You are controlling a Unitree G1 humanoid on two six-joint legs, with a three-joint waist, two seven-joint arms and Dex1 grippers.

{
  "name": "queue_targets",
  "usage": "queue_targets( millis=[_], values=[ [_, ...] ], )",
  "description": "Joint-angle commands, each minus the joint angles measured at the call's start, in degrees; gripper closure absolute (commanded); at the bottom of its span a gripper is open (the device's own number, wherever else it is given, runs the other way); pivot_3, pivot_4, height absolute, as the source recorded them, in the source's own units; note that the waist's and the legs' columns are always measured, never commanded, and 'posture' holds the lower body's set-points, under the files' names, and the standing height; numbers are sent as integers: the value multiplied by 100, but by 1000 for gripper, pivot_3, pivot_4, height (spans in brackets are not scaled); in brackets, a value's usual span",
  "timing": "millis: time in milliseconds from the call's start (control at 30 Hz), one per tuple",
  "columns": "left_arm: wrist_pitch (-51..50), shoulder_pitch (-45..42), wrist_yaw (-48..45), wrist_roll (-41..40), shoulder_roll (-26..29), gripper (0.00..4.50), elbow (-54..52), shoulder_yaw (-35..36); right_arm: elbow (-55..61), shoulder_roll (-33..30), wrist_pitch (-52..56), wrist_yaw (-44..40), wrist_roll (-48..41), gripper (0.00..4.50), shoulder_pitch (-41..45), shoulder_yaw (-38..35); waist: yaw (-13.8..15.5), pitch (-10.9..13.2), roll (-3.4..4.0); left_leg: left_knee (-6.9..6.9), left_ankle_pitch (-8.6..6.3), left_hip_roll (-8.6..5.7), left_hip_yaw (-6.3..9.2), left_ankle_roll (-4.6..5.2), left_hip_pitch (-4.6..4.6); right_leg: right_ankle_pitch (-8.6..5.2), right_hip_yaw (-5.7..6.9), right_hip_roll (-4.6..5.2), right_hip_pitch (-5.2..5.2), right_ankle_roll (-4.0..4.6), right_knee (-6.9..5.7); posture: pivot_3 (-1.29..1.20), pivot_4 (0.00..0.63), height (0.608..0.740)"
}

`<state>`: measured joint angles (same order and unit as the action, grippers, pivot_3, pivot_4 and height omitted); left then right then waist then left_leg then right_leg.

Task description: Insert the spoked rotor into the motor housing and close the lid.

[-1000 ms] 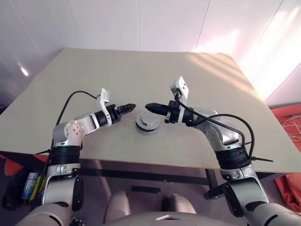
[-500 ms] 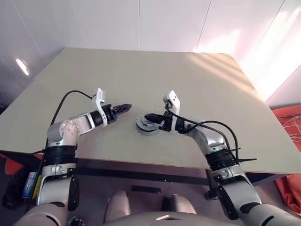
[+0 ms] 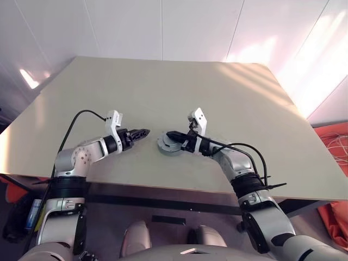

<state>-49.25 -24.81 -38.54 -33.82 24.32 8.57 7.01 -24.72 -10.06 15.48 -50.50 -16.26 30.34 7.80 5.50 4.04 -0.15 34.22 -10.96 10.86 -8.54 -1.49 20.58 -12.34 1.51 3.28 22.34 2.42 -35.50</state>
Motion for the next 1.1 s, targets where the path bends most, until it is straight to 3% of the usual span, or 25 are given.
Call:
queue_targets(
  millis=[33, 167, 400, 533, 867, 1100],
  values=[
    [718, -49, -294, 471, 245, 1916, -266, -333, 740, -65, -31, -109, -231, 4477, 134, -192, 0, 0, 0, -2, 0, 0, 0, 0, 3, 4, 0, 0, 5, 7, 0, 0, 0, 740],
    [1557, -86, -488, 1011, 402, 1916, -187, -631, 1155, -172, -239, -156, -144, 4477, 165, -146, -3, 0, 0, -16, 0, 2, -2, 1, 8, 15, 1, -3, 13, 28, 6, 0, 0, 740],
    [2167, -54, -871, 1299, 476, 1916, -282, -819, 1305, -333, -462, -392, -199, 4477, -27, -161, -3, 0, 0, -14, 4, 1, -6, -6, 47, 17, 1, -2, 45, 30, 14, 0, 0, 740],
    [2259, -51, -989, 1344, 496, 1916, -266, -828, 935, -483, -887, -551, 161, 3584, -258, 77, -5, 0, 0, -14, 3, 0, -7, -5, 47, 16, 1, -1, 45, 29, 15, 0, 0, 740],
    [2312, -83, -1093, 1422, 512, 1916, -188, -829, 340, -471, -1323, -428, 624, 120, -223, 241, -16, 0, 0, -14, 2, 1, -8, -3, 45, 17, 0, -2, 47, 30, 10, 0, 0, 740],
    [2342, -93, -1089, 1484, 493, 1916, -149, -813, 283, -365, -1276, -565, 683, 53, -178, 385, -17, 0, 0, -14, -4, 1, -8, 7, 46, 17, 0, -2, 49, 31, 10, 0, 0, 740]
  ],
)
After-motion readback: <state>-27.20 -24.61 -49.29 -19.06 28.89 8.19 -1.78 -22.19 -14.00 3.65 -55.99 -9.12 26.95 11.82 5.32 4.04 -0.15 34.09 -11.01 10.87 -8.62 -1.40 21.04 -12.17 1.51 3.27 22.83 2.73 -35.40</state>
